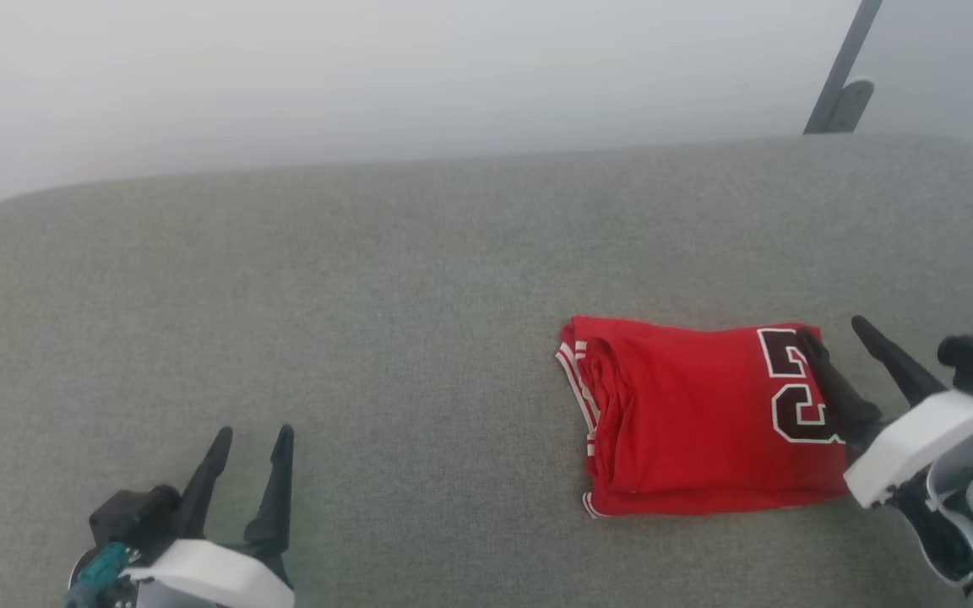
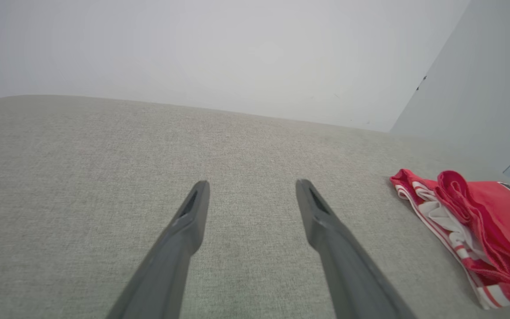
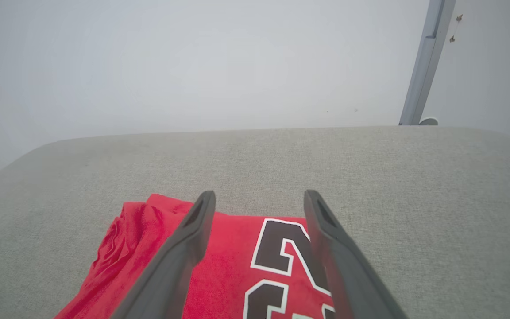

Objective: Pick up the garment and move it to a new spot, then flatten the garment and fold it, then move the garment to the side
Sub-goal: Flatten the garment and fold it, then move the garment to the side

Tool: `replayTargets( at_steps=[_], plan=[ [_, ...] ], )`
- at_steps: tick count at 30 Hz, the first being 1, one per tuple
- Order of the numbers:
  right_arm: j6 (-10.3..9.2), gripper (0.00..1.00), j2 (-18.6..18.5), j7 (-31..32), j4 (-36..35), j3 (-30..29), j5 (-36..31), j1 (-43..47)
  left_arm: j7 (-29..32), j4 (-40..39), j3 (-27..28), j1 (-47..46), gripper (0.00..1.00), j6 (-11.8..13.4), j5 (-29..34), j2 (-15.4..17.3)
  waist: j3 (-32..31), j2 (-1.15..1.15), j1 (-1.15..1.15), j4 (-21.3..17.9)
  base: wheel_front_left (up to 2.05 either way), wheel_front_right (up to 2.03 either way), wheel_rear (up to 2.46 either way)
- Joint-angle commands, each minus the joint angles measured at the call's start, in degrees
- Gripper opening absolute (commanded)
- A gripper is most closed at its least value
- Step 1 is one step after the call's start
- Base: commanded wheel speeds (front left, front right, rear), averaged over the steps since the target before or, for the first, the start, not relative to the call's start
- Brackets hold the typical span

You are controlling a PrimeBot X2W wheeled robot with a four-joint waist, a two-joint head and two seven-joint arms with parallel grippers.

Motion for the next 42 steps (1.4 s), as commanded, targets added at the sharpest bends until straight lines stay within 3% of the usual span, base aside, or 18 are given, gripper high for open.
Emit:
replayTargets(
  at_steps=[1,8,18,34,42],
  plan=[
    [0.02,1.0,0.2,-1.1,0.4,0.2,-0.4,0.5,-0.2,0.1,0.3,0.9,1.0,-0.1,0.5,0.2,-0.9,0.0,0.0,-0.3,0.0,0.0,0.0],
    [0.02,1.0,1.4,-3.8,-0.2,-1.9,-6.2,4.2,-0.2,-2.7,3.6,4.1,1.0,-0.1,2.9,-0.1,-3.1,0.0,0.0,0.2,0.0,0.0,0.0],
    [0.02,1.0,6.6,-3.8,-9.7,-14.5,-13.9,14.4,-0.2,-7.7,6.7,11.0,1.0,-0.1,6.2,-1.6,-4.1,0.0,0.0,1.4,0.0,0.0,0.0],
    [0.02,1.0,10.7,-3.8,-19.3,-25.0,-16.9,27.3,-0.2,-15.0,9.4,17.6,1.0,-0.1,8.9,-4.9,-4.9,0.0,0.0,3.6,0.0,0.0,0.0],
    [0.02,1.0,11.8,-2.6,-21.0,-26.3,-17.6,28.5,-0.2,-15.4,8.9,17.0,1.0,-0.1,9.1,-4.9,-5.1,0.0,0.0,3.7,0.0,0.0,0.0]
  ],
)
